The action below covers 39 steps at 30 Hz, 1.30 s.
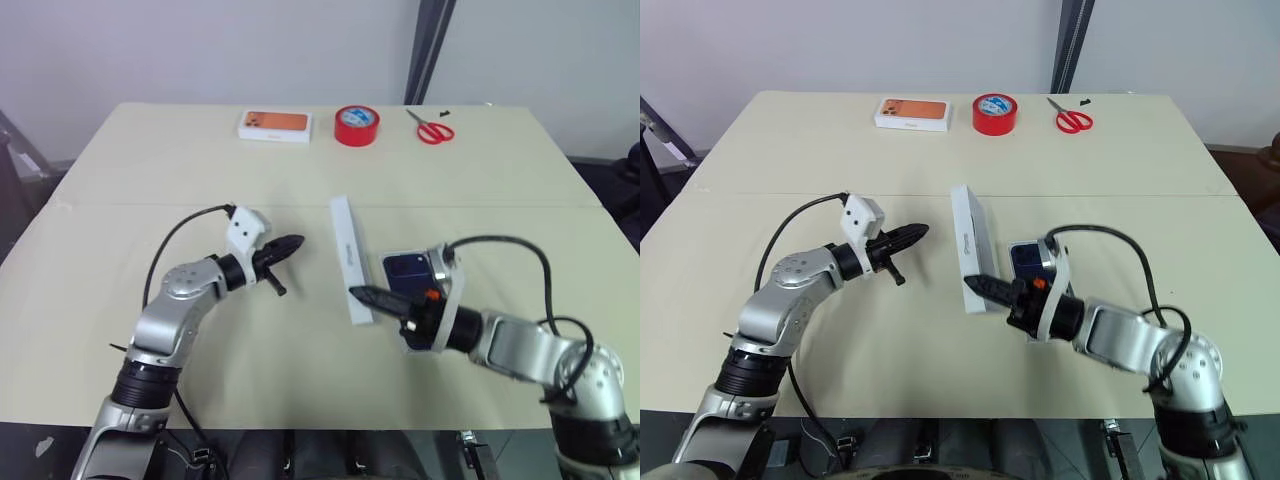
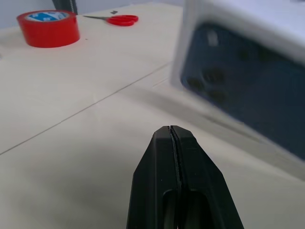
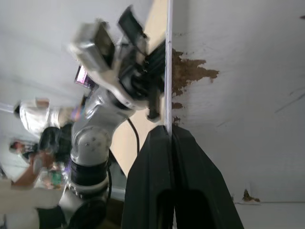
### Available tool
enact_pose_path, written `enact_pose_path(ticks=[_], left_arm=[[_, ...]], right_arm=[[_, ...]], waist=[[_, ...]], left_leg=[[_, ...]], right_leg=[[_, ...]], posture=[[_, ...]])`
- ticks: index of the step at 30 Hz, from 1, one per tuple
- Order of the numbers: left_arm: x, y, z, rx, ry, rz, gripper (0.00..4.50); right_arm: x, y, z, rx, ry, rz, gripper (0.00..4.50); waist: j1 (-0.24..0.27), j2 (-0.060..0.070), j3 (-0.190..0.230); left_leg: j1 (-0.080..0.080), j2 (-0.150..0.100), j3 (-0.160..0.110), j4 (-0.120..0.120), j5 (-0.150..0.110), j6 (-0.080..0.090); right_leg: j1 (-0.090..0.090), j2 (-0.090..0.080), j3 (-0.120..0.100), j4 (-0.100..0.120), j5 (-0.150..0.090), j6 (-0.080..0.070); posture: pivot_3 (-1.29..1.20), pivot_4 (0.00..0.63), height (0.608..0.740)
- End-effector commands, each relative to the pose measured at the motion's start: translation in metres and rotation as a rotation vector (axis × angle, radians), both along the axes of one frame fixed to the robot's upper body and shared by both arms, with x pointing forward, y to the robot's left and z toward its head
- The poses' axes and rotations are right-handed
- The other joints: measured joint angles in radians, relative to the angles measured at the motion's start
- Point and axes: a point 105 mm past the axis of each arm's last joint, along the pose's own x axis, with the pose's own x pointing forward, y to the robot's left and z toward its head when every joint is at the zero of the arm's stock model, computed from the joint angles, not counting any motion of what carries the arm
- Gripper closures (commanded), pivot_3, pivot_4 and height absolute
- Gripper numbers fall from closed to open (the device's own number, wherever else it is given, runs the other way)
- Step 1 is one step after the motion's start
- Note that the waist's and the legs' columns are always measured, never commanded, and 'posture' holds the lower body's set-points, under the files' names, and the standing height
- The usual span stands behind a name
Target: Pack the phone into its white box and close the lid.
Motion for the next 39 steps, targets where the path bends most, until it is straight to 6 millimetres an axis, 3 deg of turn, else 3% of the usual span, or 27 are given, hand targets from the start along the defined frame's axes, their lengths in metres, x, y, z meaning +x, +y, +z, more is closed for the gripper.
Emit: enact_pose_path(ticks=[1,2,8,13,18,21,25,27,31,35,39], left_arm=[[-0.010,-0.029,0.005,0.031,-0.061,-0.118,4.50],[-0.012,-0.035,0.004,0.033,-0.054,-0.140,4.50],[-0.021,-0.076,0.000,0.017,-0.018,-0.283,4.50],[-0.028,-0.100,-0.002,0.031,-0.007,-0.369,4.50],[-0.030,-0.107,0.002,0.007,-0.016,-0.371,4.50],[-0.024,-0.097,0.013,-0.063,-0.003,-0.314,4.50],[-0.015,-0.076,0.024,-0.130,0.019,-0.213,4.50],[-0.011,-0.064,0.026,-0.135,0.031,-0.158,4.50],[-0.006,-0.044,0.010,-0.024,0.088,-0.070,4.50],[-0.011,-0.053,-0.018,0.157,0.115,-0.120,4.50],[-0.012,-0.069,-0.028,0.220,0.124,-0.170,4.50]], right_arm=[[-0.001,-0.013,0.003,-0.038,-0.012,-0.012,3.89],[0.001,-0.017,0.005,-0.049,-0.023,-0.010,3.58],[0.019,-0.043,0.039,-0.275,-0.151,0.071,0.52],[0.031,-0.064,0.055,-0.518,-0.187,0.033,0.52],[0.047,-0.085,0.049,-0.742,-0.246,-0.027,0.52],[0.055,-0.094,0.047,-0.850,-0.302,-0.047,1.41],[0.063,-0.100,0.051,-1.000,-0.418,-0.027,3.57],[0.066,-0.102,0.053,-1.111,-0.513,0.001,4.44],[0.071,-0.105,0.046,-1.337,-0.716,0.109,4.44],[0.073,-0.103,0.025,-1.409,-0.746,0.211,4.44],[0.074,-0.097,0.016,-1.415,-0.761,0.250,4.44]], waist=[[-0.001,0.000,0.000],[-0.003,0.000,0.000],[-0.001,0.002,0.001],[0.002,0.002,0.001],[0.002,0.002,0.001],[0.002,0.002,0.001],[0.000,0.003,0.001],[0.001,0.003,0.001],[0.001,0.003,0.001],[0.004,0.003,0.001],[0.005,0.003,0.001]], left_leg=[[0.001,0.000,0.000,0.001,0.000,0.000],[0.002,0.000,0.000,0.001,0.000,0.001],[0.003,0.000,0.000,0.002,-0.001,0.001],[0.002,0.000,-0.001,0.002,-0.002,0.003],[0.002,0.000,-0.001,0.002,-0.002,0.003],[0.002,0.000,-0.001,0.002,-0.002,0.003],[0.002,0.000,-0.001,0.002,-0.002,0.003],[0.002,0.000,-0.001,0.002,-0.002,0.003],[0.002,0.000,-0.001,0.002,-0.002,0.003],[0.002,0.000,-0.001,0.002,-0.002,0.003],[0.002,0.000,-0.001,0.002,-0.002,0.003]], right_leg=[[0.001,0.000,0.000,0.000,0.000,0.000],[0.003,0.000,0.000,-0.001,0.000,0.000],[0.004,0.000,0.000,-0.001,0.000,0.000],[0.005,0.000,-0.001,-0.004,0.000,0.000],[0.006,0.000,-0.001,-0.006,0.000,0.000],[0.006,0.000,-0.001,-0.006,0.000,0.000],[0.006,0.000,-0.001,-0.006,0.000,0.000],[0.006,0.000,-0.001,-0.006,0.000,0.000],[0.006,0.000,-0.001,-0.007,0.000,0.000],[0.006,-0.001,-0.001,-0.007,0.000,0.000],[0.006,-0.001,-0.001,-0.007,0.000,0.000]], posture=[[0.00,0.150,0.725],[0.00,0.150,0.725],[0.00,0.150,0.725],[0.00,0.150,0.725],[0.00,0.150,0.725],[0.00,0.150,0.725],[0.00,0.150,0.725],[0.00,0.150,0.725],[0.00,0.150,0.725],[0.00,0.150,0.725],[0.00,0.150,0.725]])
